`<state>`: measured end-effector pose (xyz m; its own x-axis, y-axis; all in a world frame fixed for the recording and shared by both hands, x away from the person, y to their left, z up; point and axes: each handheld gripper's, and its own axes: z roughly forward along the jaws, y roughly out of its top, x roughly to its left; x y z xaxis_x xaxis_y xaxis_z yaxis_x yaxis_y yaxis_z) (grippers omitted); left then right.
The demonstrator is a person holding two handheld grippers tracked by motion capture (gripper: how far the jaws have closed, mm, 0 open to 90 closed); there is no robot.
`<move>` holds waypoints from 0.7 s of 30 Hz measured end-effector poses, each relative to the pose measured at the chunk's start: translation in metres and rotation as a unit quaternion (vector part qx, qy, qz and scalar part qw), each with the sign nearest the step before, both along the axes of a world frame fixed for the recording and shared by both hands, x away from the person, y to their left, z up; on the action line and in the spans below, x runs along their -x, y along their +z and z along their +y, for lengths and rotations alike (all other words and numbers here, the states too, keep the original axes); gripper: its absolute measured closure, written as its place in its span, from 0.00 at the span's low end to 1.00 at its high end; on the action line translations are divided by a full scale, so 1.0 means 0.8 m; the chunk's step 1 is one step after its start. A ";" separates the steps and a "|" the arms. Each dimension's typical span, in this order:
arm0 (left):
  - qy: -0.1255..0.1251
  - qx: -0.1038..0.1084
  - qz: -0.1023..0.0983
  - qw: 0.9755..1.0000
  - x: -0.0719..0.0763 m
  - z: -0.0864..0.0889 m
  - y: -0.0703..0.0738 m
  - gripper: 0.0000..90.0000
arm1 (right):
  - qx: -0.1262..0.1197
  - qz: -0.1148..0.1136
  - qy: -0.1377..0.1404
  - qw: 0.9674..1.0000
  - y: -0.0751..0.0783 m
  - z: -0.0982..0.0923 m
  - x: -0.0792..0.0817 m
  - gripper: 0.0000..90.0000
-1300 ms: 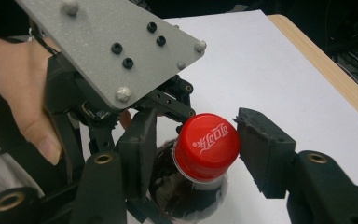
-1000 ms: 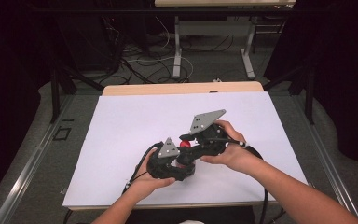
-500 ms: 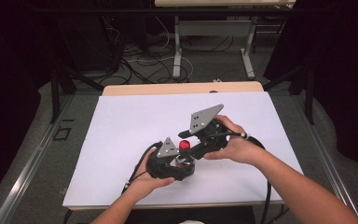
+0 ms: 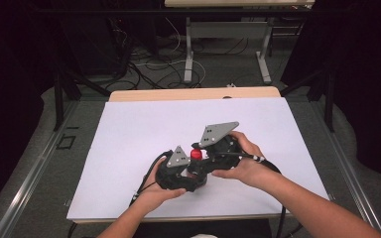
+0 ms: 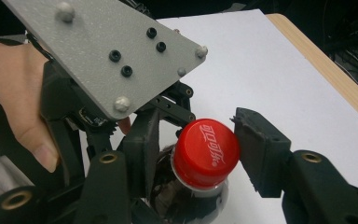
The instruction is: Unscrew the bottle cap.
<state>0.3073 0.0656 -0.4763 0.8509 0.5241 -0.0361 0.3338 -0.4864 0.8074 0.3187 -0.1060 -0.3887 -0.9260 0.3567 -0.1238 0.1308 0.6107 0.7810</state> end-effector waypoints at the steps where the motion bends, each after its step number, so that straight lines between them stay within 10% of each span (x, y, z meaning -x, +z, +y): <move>1: -0.004 -0.003 0.004 1.000 0.000 0.000 0.001 0.33 | 0.000 0.000 0.000 1.000 0.000 0.000 0.000 0.59; 10: -0.012 -0.007 0.006 1.000 0.000 0.000 0.000 0.33 | 0.003 0.017 0.072 0.997 -0.001 0.000 -0.023 0.68; 15: -0.006 -0.002 0.000 1.000 0.002 -0.003 -0.002 0.33 | 0.022 0.010 0.142 0.990 0.002 -0.003 -0.035 0.68; 21: -0.008 -0.004 -0.002 1.000 0.000 0.001 0.001 0.33 | 0.012 0.011 0.116 0.993 0.005 -0.004 -0.031 0.59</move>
<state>0.3071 0.0665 -0.4758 0.8593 0.5106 -0.0296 0.3234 -0.4976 0.8049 0.3439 -0.1095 -0.3846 -0.9855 0.1302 -0.1091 0.0007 0.6454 0.7639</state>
